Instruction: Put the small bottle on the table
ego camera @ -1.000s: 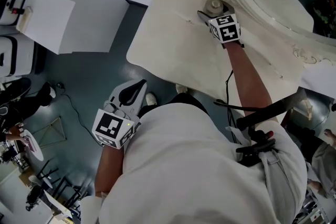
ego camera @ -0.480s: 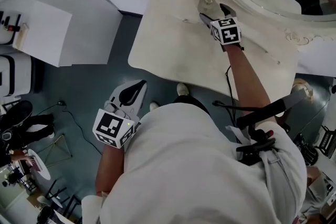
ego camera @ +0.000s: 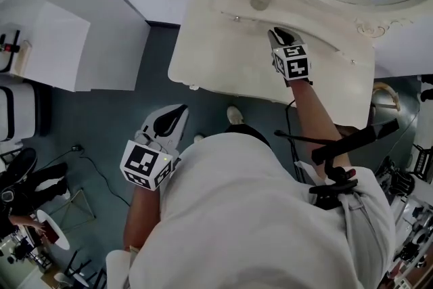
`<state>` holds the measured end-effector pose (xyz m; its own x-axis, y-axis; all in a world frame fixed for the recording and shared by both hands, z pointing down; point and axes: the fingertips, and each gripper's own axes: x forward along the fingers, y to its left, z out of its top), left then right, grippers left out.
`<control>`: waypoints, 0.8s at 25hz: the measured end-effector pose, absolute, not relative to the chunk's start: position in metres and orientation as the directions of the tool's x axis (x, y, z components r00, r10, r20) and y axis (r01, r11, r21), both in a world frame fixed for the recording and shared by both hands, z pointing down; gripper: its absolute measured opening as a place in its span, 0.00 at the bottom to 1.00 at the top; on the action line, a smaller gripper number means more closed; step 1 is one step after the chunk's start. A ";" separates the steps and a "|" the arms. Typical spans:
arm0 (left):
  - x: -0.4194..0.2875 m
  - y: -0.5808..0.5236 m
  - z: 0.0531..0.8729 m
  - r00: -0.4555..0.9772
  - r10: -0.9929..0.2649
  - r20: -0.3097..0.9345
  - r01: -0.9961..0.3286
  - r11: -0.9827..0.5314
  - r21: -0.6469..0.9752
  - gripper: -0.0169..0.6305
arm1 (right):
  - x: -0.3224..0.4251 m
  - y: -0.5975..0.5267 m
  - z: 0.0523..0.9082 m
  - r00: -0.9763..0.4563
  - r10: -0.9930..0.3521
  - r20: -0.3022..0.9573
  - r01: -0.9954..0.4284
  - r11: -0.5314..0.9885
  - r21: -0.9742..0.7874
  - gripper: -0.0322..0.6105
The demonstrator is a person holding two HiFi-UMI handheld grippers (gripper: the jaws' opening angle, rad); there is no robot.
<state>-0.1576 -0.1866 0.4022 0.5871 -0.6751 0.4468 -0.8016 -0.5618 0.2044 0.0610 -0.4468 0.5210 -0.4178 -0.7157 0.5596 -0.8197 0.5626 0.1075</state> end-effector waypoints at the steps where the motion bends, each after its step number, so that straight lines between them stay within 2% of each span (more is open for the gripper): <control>1: -0.160 -0.183 0.404 0.591 -0.671 0.447 -0.798 -0.565 0.207 0.03 | 0.059 -0.436 0.522 -0.417 -0.713 0.564 -0.819 0.563 0.106 0.11; 3: -0.161 -0.184 0.407 0.599 -0.662 0.451 -0.792 -0.572 0.213 0.03 | 0.056 -0.422 0.526 -0.422 -0.701 0.575 -0.817 0.569 0.093 0.05; 20: -0.203 -0.094 0.413 0.670 -0.598 0.439 -0.726 -0.650 0.224 0.03 | -0.034 -0.232 0.498 -0.528 -0.594 0.606 -0.738 0.675 0.018 0.05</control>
<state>-0.2027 -0.0938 0.4135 0.6705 -0.5983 0.4388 -0.7264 -0.6498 0.2239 -0.0338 -0.2324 0.4980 -0.5283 -0.5943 0.6064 -0.7379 0.6747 0.0184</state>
